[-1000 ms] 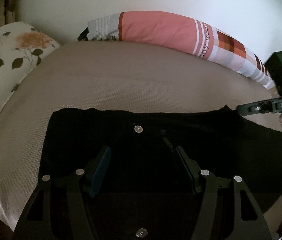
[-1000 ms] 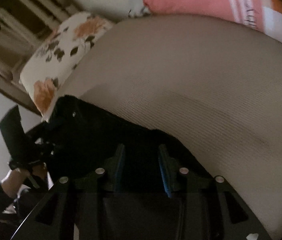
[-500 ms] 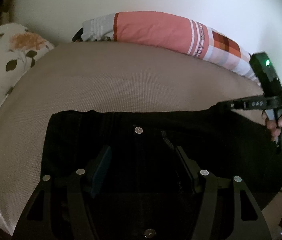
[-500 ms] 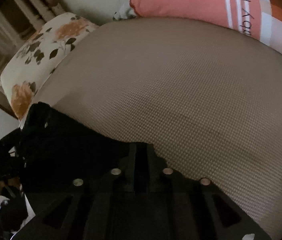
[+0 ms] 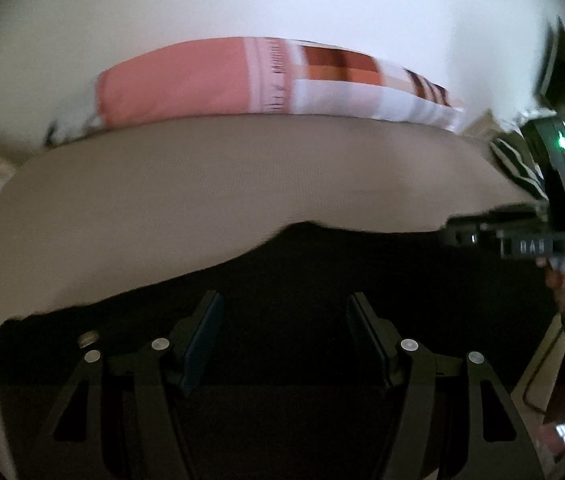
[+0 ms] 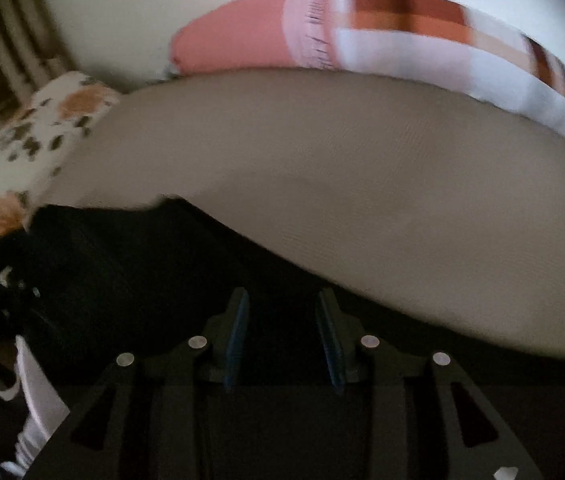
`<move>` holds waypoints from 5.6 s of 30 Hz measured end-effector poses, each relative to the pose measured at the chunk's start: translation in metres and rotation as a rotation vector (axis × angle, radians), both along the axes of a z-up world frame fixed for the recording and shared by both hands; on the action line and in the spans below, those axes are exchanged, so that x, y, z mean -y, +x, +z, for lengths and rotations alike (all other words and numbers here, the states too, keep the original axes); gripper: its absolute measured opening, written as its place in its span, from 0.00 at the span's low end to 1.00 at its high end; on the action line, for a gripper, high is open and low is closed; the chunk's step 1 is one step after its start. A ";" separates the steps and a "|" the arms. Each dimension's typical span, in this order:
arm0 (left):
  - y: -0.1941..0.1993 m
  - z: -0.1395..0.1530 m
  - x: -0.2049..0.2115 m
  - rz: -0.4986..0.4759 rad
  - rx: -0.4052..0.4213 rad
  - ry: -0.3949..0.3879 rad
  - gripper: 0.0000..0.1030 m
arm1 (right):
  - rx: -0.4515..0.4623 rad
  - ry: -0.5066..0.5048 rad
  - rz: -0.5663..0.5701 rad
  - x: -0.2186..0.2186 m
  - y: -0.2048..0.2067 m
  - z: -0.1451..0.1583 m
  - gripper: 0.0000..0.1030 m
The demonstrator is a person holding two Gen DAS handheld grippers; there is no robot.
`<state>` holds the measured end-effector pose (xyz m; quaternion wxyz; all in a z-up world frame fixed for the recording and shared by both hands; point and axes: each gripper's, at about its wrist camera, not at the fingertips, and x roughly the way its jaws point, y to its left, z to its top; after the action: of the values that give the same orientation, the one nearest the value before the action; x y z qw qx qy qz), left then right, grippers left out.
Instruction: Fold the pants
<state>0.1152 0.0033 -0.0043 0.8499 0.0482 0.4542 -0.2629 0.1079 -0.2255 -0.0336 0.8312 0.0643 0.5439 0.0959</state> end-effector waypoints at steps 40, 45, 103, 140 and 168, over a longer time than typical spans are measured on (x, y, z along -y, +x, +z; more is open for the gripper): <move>-0.025 -0.034 0.025 0.231 -0.247 0.027 0.63 | -0.145 0.341 -0.521 0.361 -0.177 -0.014 0.32; -0.024 -0.037 0.029 0.227 -0.229 0.044 0.65 | -0.122 0.411 -0.462 0.366 -0.166 -0.021 0.33; -0.042 0.035 -0.082 0.304 -0.061 -0.170 0.83 | -0.210 0.268 0.020 -0.092 0.033 -0.009 0.09; -0.013 -0.024 -0.039 0.128 -0.533 -0.493 0.64 | -0.161 0.677 -0.452 0.017 -0.073 -0.019 0.40; -0.008 -0.046 -0.024 0.113 -0.636 -0.346 0.64 | -0.031 0.678 -0.355 0.019 -0.061 0.016 0.43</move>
<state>0.1071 0.0277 -0.0500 0.6749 -0.2055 0.6465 -0.2903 0.0465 -0.2444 -0.0171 0.7580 0.4301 0.4745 0.1240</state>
